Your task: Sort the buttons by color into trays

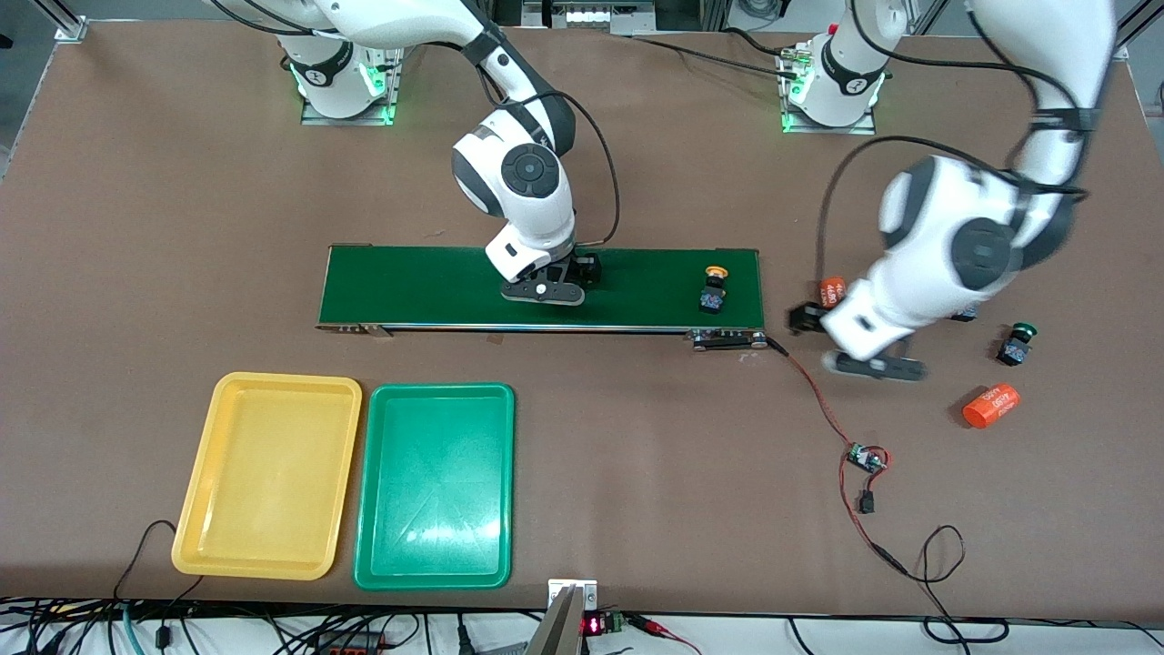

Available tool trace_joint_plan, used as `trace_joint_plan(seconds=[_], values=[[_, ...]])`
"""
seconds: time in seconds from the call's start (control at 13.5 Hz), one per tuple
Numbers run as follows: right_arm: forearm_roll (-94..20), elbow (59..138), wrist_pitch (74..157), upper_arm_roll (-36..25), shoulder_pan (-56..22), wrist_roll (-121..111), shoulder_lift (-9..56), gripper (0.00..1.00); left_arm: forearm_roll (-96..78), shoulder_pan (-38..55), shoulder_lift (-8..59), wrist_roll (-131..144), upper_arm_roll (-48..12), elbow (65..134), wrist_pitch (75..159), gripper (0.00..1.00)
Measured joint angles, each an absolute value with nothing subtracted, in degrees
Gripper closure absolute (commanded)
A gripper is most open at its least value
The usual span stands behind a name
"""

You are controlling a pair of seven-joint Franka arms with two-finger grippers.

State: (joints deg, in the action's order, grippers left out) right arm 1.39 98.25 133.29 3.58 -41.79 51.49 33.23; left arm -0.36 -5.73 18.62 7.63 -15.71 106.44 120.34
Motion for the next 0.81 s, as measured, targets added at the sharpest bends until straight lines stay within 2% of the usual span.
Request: trace_joint_plan(seconds=[0.22,0.37,0.44,0.52,0.67,0.74,0.81], values=[[1.47,98.24,132.33,3.52,-41.75,51.38,33.33,0.0,-0.36,-10.57,19.25,7.38,-15.63,109.22,117.99,0.0],[1.48,98.11,129.48,3.52,-41.71,51.11,33.27,0.07,-0.36,-10.77,19.63,7.41,-15.8,113.31,117.75,0.0],[1.48,98.04,128.05,3.51,-41.66,50.51,33.13,0.14,-0.36,-10.72,19.74,7.49,-15.93,115.45,118.19,0.0],[1.48,97.98,126.79,3.51,-41.63,49.94,32.96,0.25,-0.36,-10.78,19.78,7.5,-15.92,117.59,119.65,0.0],[1.48,97.98,125.77,3.5,-41.57,49.24,32.62,0.62,-0.36,-11.14,19.81,7.5,-15.91,121.89,124.81,0.0],[1.48,97.98,125.58,3.49,-41.57,48.68,32.52,0.75,-0.36,-11.28,19.81,7.5,-15.91,123.77,127.23,0.0],[1.48,97.98,125.49,3.49,-41.56,48.12,32.48,0.8,-0.36,-11.34,19.81,7.5,-15.91,125.31,129.14,0.0]])
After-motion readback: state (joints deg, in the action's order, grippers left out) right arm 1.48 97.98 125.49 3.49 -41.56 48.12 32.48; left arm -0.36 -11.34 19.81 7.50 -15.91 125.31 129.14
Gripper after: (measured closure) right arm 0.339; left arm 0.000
